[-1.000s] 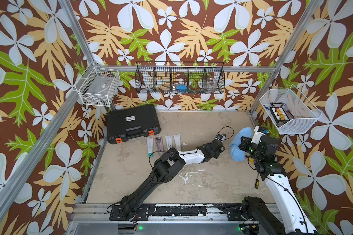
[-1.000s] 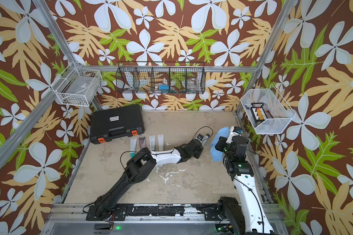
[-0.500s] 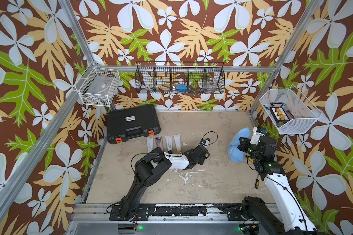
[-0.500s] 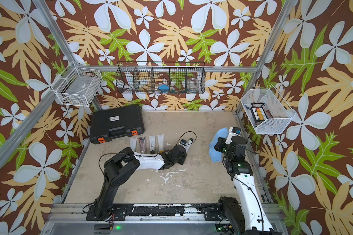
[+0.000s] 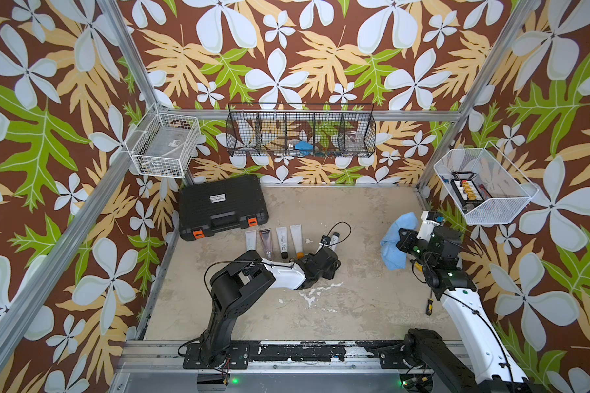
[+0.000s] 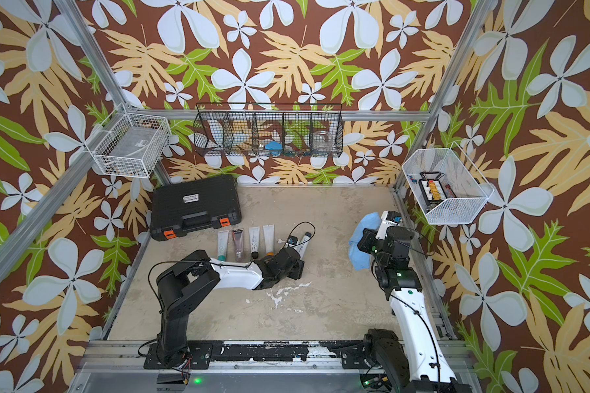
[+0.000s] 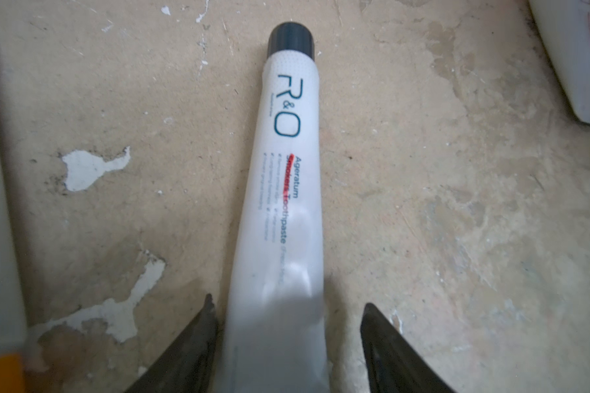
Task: Wipe the surface of the toothpaste tube
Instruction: Move the toothpaste to the center of the board.
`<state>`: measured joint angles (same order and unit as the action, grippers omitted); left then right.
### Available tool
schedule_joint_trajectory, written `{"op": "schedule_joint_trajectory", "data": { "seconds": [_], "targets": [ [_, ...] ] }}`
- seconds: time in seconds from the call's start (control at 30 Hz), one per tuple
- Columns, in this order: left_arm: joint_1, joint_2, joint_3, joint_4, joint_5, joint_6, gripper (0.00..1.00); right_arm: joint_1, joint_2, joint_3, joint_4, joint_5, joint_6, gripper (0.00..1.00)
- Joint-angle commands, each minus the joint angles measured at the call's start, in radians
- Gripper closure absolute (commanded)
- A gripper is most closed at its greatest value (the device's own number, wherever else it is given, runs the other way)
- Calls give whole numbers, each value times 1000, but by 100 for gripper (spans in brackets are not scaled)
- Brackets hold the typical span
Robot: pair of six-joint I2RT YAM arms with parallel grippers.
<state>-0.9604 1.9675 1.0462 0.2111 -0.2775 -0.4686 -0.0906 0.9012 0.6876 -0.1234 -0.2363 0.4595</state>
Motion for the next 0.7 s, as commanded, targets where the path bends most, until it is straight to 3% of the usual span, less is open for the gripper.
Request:
{"op": "schedule_joint_trajectory", "data": {
  "seconds": [0.0,0.33,0.67],
  "targets": [
    [-15,-2,-2,-75,81,-34,30,1,-2,1,25,-4,-8,100],
    [-92,85,87,-3,152,-16,30,1,-17,-3,19,3,-10,100],
    [-74,273,353,-32,89,74,31,1,-38,-3,2,8,-15,100]
  ]
}}
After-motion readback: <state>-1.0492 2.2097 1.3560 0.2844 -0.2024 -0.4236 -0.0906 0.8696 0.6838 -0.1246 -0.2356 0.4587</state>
